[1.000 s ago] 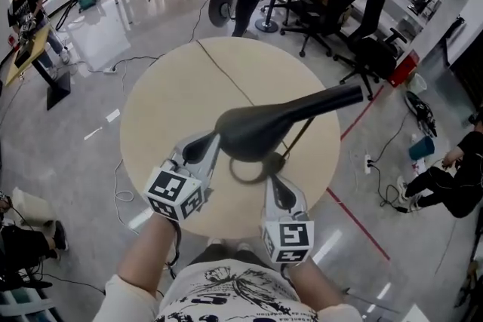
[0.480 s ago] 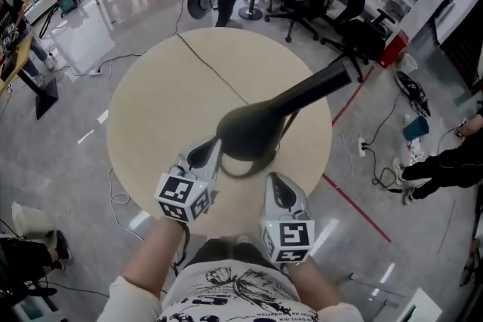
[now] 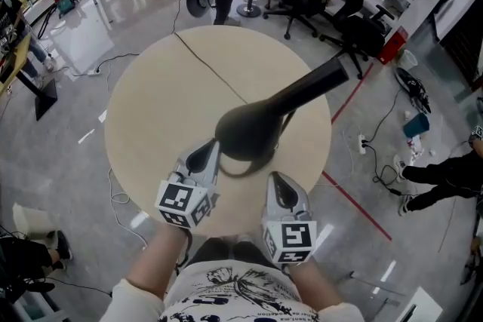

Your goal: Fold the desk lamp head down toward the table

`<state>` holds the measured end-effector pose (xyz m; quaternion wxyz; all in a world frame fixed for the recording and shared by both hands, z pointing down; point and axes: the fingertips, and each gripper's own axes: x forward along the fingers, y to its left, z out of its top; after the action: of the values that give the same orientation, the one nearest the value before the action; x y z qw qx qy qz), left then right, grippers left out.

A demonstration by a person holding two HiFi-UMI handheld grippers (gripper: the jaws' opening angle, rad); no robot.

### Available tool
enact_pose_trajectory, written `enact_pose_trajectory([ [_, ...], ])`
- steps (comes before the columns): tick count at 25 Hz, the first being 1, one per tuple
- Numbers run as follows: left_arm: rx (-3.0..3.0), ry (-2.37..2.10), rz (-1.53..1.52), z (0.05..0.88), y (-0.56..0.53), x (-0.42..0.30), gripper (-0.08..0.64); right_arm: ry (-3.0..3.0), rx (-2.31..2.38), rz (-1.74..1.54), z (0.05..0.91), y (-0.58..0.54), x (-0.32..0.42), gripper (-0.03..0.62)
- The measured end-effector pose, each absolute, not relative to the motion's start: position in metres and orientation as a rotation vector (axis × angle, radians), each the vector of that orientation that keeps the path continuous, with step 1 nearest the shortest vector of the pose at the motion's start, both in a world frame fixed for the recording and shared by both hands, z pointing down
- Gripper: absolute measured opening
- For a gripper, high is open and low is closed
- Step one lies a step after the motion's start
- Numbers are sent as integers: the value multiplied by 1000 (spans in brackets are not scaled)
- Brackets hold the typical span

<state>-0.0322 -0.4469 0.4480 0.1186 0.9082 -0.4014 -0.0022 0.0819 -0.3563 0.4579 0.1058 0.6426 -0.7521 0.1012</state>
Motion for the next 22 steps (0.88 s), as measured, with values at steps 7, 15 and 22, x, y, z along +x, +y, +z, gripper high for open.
enact_pose_trajectory([
  [7, 2550, -1271, -52, 444, -393, -32, 0, -2342, 1821, 175, 441, -352, 90, 9],
  [15, 2553, -1422, -39, 442, -335, -19, 0, -2435, 1688, 153, 448, -332, 101, 9],
  [22, 2570, -1427, -23, 446, -298, -18, 2, -2467, 1651, 138, 455, -307, 94, 9],
])
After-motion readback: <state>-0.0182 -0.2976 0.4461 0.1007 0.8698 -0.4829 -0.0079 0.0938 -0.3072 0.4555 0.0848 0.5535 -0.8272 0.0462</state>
